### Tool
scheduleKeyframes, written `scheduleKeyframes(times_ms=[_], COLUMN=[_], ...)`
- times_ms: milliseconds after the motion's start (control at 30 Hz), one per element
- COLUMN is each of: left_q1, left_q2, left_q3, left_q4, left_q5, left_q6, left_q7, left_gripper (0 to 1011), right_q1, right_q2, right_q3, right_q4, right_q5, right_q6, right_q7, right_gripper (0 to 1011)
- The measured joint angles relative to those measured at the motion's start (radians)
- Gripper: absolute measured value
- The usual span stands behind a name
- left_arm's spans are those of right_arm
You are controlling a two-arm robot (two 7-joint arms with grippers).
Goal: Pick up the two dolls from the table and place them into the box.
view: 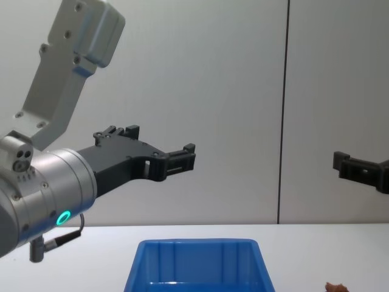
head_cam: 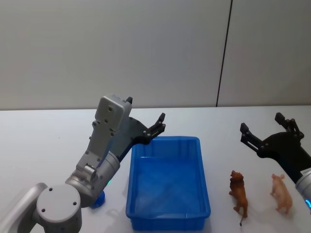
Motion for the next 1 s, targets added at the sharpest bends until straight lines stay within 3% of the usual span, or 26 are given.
scheduleKeyframes(times_ms=[1000], left_q1=[0.000], left_q2=[0.000], left_q3=[0.000], left_q4=[0.000], left_q5=[0.000], left_q6=[0.000], left_q7=[0.000], left_gripper=[1001], right_q1=[0.001], right_q2=[0.009], right_q3=[0.009], right_q4=[0.008], right_q5=[0.007], right_q6=[0.007], right_q7=[0.012], right_gripper=[1001])
